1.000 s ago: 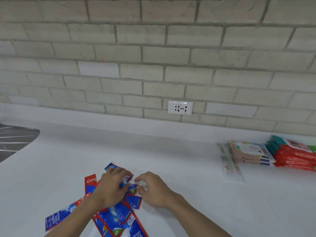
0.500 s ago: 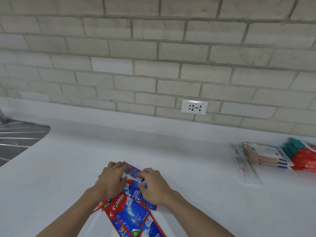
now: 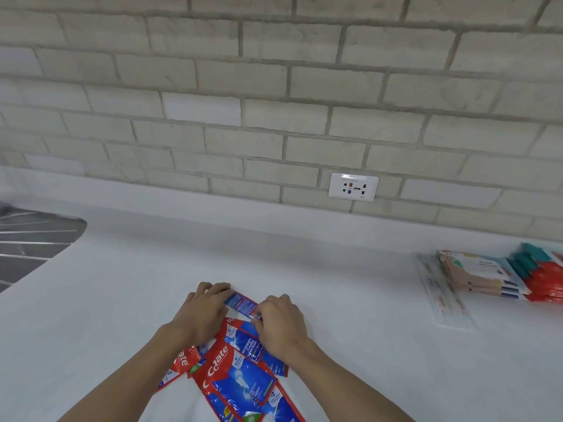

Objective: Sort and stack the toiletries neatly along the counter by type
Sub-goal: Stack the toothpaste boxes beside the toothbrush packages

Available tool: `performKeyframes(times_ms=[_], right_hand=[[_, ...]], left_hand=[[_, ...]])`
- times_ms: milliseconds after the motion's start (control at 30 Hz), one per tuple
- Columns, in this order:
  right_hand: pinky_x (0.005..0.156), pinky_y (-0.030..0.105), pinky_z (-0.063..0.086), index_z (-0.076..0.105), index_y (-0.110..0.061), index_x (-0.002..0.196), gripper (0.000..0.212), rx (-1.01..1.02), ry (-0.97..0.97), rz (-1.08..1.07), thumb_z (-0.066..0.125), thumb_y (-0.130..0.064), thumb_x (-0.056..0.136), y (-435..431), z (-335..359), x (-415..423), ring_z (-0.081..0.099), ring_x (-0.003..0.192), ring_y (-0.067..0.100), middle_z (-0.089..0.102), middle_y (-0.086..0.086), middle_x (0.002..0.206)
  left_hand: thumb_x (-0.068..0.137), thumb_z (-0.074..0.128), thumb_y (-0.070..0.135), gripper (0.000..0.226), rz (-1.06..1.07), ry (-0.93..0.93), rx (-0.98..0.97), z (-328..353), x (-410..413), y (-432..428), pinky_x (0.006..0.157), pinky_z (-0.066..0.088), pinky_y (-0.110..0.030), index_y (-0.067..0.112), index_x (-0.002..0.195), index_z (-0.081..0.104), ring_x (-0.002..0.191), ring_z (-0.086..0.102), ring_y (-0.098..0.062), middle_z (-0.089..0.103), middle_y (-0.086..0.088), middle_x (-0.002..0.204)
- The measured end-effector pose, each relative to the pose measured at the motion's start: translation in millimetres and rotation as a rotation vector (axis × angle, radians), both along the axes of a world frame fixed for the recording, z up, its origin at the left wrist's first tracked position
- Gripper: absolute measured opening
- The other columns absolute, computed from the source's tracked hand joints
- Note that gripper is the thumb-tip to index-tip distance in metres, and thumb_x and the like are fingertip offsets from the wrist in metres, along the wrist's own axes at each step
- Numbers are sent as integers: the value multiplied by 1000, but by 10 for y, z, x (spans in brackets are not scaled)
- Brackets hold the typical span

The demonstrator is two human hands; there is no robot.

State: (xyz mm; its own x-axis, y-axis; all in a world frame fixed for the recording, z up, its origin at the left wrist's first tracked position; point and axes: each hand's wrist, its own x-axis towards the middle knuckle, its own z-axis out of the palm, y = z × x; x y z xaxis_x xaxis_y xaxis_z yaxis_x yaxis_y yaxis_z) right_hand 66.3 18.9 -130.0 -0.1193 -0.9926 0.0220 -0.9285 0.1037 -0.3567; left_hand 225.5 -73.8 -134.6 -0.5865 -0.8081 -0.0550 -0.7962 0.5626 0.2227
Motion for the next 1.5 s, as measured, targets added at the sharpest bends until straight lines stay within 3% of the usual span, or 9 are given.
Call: performKeyframes(times_ms=[267, 500, 767, 967, 1100, 1300, 1400, 1500], right_hand=[[93, 31, 49, 55, -23, 128, 45, -9, -69, 12, 58, -48, 90, 76, 27, -5, 50, 115, 16, 56, 0, 128], [97, 33, 44, 57, -29, 124, 52, 63, -37, 75, 61, -60, 83, 197, 46, 76, 48, 117, 15, 53, -2, 129], [87, 29, 54, 57, -24, 119, 48, 141, -261, -44, 69, -52, 81, 216, 43, 99, 62, 106, 13, 63, -4, 124], [80, 25, 57, 61, -22, 114, 35, 137, -499, -79, 66, -43, 87, 294, 100, -62, 65, 101, 10, 65, -3, 121], [74, 21, 57, 62, -17, 113, 32, 88, -640, -124, 64, -38, 89, 374, 194, -316, 66, 99, 10, 68, 0, 115], [60, 10, 46, 65, -20, 105, 20, 6, -677, -194, 63, -34, 92, 523, 286, -762, 62, 97, 7, 68, 0, 109], [57, 12, 44, 68, -19, 102, 15, -3, -703, -248, 63, -29, 92, 598, 306, -1021, 60, 80, 5, 69, 1, 102], [45, 10, 38, 70, -19, 101, 13, -7, -735, -301, 61, -23, 93, 674, 351, -1288, 56, 63, 1, 67, -2, 90]], left_hand=[[92, 51, 47, 38, -67, 141, -22, 23, 79, 69, 105, 37, -26, 35, 128, 49, 125, 32, -5, 44, 14, 138], [79, 59, 65, 33, -105, 69, 126, 133, 188, 126, 93, 42, -20, 47, 105, 50, 115, 39, -4, 50, 22, 121], [77, 61, 64, 33, -87, 46, 127, 196, 182, 191, 97, 39, -22, 46, 102, 48, 114, 35, -4, 52, 19, 123], [72, 55, 70, 37, -98, 128, 185, 350, 126, 200, 89, 40, -20, 41, 96, 53, 112, 40, -6, 52, 23, 109], [84, 62, 47, 23, -118, 348, 420, 522, -2, 277, 76, 58, -22, 29, 96, 62, 94, 68, -6, 67, 16, 98], [90, 61, 34, 18, -123, 444, 482, 600, -435, 405, 68, 60, -26, 17, 95, 64, 89, 71, -13, 73, 3, 93], [91, 61, 31, 17, -129, 440, 471, 629, -727, 454, 58, 55, -18, 15, 96, 64, 82, 70, -13, 73, 2, 92], [92, 61, 30, 14, -160, 464, 482, 622, -1022, 473, 57, 54, -20, 17, 95, 66, 76, 67, -16, 72, 0, 90]])
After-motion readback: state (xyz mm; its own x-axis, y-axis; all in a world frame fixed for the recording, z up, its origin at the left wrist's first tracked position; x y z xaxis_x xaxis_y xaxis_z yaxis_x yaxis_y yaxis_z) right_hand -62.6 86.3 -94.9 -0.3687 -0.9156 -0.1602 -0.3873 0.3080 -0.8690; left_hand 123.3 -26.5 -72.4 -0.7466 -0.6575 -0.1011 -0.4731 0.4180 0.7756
